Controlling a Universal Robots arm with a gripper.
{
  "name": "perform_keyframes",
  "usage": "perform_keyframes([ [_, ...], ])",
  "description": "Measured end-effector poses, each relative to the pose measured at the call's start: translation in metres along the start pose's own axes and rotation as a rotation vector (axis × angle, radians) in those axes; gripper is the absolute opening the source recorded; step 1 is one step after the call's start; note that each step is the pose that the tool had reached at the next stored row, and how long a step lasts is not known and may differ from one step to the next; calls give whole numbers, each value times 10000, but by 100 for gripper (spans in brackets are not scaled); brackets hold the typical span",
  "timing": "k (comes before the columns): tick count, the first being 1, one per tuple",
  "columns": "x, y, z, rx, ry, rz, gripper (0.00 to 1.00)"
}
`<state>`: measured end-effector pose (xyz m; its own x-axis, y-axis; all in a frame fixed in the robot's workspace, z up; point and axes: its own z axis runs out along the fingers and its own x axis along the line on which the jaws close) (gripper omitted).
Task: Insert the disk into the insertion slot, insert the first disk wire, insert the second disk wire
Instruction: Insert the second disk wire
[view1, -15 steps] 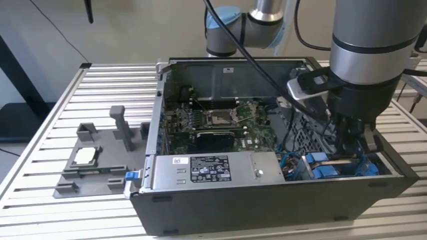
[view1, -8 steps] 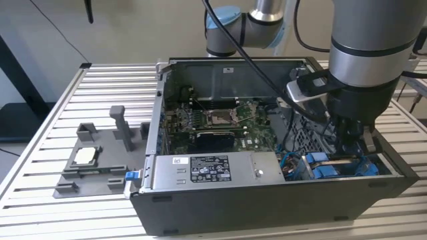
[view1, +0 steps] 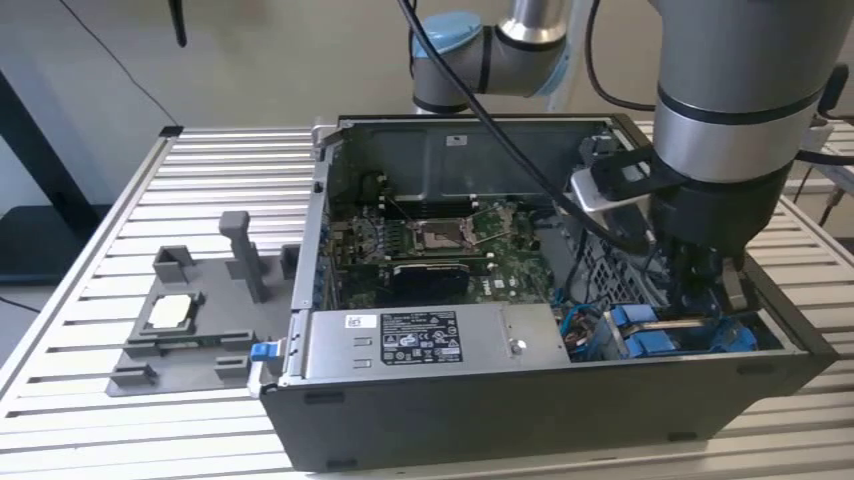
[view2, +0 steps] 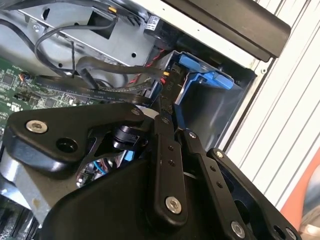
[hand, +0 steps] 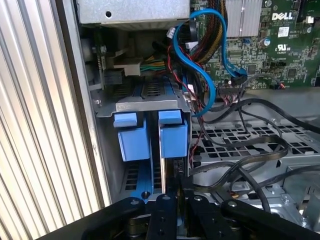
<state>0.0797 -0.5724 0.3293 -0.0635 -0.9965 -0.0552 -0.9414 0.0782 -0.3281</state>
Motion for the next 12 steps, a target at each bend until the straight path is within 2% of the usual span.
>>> perform_keyframes([
  [3,2,14,41,-1,-10,3,16],
  [4,2,12,37,0,-11,3,30],
  [5,1,8,23,-8,-8,3,30],
  [6,0,3,8,-19,-10,4,30],
  [9,-7,-41,-117,-107,-1,6,30],
  [12,-11,-62,-178,-148,3,8,30],
])
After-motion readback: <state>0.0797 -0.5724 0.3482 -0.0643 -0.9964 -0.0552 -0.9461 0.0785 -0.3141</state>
